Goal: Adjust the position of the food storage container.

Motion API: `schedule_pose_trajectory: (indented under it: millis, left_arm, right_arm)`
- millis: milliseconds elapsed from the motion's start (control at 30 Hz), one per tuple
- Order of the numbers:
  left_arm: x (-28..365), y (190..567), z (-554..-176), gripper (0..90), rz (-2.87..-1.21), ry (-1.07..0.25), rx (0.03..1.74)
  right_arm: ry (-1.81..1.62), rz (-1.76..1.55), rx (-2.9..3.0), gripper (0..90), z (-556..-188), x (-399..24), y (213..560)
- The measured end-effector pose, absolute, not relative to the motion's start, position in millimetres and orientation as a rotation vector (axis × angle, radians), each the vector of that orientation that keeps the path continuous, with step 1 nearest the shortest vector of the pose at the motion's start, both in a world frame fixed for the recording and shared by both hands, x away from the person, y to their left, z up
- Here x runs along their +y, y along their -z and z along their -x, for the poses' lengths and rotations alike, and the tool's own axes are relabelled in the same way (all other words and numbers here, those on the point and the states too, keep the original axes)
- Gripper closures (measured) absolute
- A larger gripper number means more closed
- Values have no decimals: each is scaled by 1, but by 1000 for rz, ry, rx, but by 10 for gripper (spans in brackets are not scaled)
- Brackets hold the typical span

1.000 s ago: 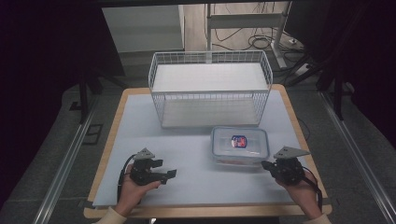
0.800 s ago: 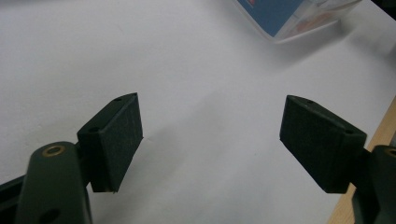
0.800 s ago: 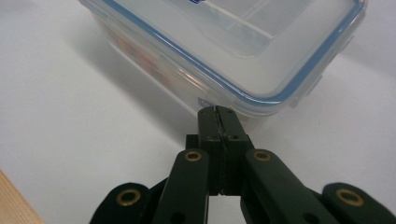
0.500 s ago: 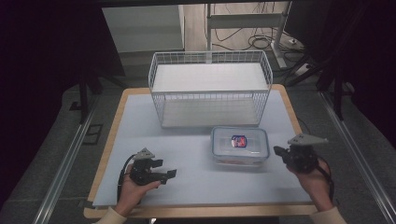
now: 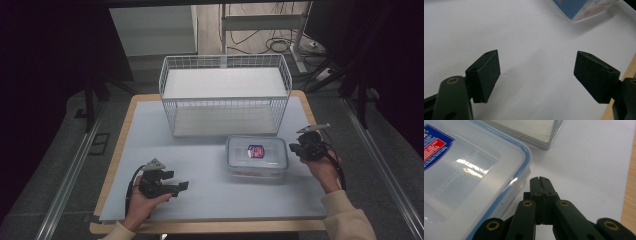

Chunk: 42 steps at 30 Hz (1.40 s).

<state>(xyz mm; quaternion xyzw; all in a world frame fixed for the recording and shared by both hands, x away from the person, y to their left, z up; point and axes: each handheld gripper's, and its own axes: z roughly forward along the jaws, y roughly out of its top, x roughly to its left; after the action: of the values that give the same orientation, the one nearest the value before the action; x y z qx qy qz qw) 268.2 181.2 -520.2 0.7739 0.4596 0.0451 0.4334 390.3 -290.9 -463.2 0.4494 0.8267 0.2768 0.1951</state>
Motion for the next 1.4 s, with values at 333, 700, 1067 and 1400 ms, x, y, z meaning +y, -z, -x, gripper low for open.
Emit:
schedule_pose_trajectory:
  millis: [333, 700, 1067, 1400]
  left_arm:
    - [181, 520, -268, 211, -1929, -109, 1145]
    - [180, 520, -269, 211, -1931, -110, 1145]
    - [182, 520, -269, 211, -1926, -109, 1148]
    - [183, 521, -270, 211, -1927, -108, 1153]
  right_arm:
    - [-677, -1245, 2337, 897, -396, -280, 463]
    - [-732, -1210, 2364, 897, -395, -263, 467]
    - [-834, -1106, 2431, 897, -384, -223, 467]
    - [-875, -1122, 2446, 897, -383, -224, 467]
